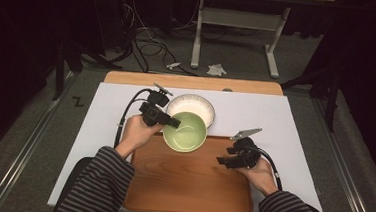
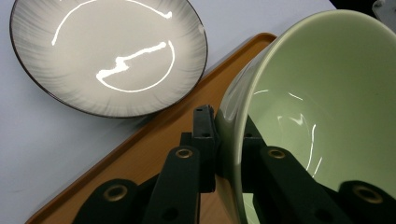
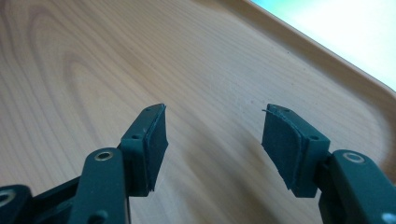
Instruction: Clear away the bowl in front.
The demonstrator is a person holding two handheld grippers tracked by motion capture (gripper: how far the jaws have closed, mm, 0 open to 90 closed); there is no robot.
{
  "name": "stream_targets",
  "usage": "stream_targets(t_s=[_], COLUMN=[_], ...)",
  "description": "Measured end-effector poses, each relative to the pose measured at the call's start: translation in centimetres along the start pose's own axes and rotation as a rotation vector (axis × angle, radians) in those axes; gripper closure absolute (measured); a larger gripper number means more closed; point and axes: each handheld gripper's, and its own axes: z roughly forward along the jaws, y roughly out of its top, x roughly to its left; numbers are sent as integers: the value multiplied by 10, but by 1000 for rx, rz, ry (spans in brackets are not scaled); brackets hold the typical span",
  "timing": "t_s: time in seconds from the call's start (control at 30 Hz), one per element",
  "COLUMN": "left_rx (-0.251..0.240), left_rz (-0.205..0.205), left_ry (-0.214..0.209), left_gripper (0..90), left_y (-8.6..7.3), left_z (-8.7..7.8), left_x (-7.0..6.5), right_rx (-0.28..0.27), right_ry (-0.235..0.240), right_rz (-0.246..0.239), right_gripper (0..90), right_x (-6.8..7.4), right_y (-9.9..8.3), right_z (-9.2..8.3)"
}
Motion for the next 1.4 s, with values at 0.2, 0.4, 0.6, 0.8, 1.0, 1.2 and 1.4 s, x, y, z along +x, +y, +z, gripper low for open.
stream_targets(t_s=[0.2, 0.4, 0.6, 0.8, 1.0, 1.2, 1.4], left_rx=[5, 13, 25, 33, 49, 71, 100], left_rz=[-1, 4, 6, 7, 8, 13, 15], left_ry=[-4, -4, -13, -17, -24, -26, -21], left_gripper=[832, 832, 831, 831, 831, 831, 831], left_y=[-4, -10, -15, -20, -26, -33, -41], left_z=[-3, -6, -8, -8, -8, -5, 1], left_x=[2, 1, 1, 1, 1, 0, 1], right_rx=[4, 11, 11, 10, 8, -14, -11], right_ry=[-4, -1, -2, -3, -6, -11, -8], right_rz=[-2, -1, 8, 1, 6, 13, 12], right_gripper=[415, 415, 415, 414, 415, 416, 416], right_x=[-1, 0, 1, -1, 1, -1, 0], right_y=[0, 0, 0, 0, 1, 0, 0], right_z=[0, 1, 0, 0, 0, -2, -2])
